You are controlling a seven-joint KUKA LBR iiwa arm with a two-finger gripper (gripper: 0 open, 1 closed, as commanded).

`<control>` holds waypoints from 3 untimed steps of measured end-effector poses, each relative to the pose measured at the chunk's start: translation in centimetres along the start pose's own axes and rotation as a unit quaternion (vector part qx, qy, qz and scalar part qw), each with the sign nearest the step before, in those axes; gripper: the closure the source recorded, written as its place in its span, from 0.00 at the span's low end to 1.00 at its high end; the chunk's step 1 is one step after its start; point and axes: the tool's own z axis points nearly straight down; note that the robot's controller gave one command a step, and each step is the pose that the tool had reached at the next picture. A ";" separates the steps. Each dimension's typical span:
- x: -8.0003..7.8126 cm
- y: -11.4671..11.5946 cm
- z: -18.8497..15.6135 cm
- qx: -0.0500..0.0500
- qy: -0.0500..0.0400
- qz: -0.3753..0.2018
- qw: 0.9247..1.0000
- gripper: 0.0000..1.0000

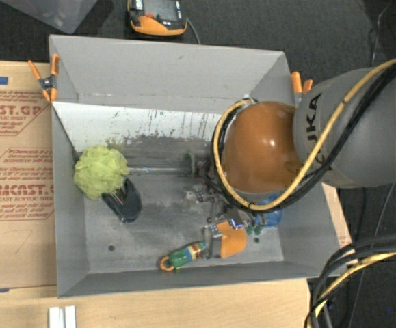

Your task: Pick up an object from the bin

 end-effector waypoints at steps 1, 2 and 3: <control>0.4 -0.5 5.7 0.000 0.008 -0.054 0.999 0.00; -0.5 0.2 8.6 0.001 -0.006 -0.133 0.991 0.00; 0.1 0.9 8.6 -0.001 0.006 -0.066 0.998 1.00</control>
Offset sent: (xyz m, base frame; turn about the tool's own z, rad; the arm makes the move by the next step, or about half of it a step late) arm 0.0046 0.0030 -0.0860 -0.2678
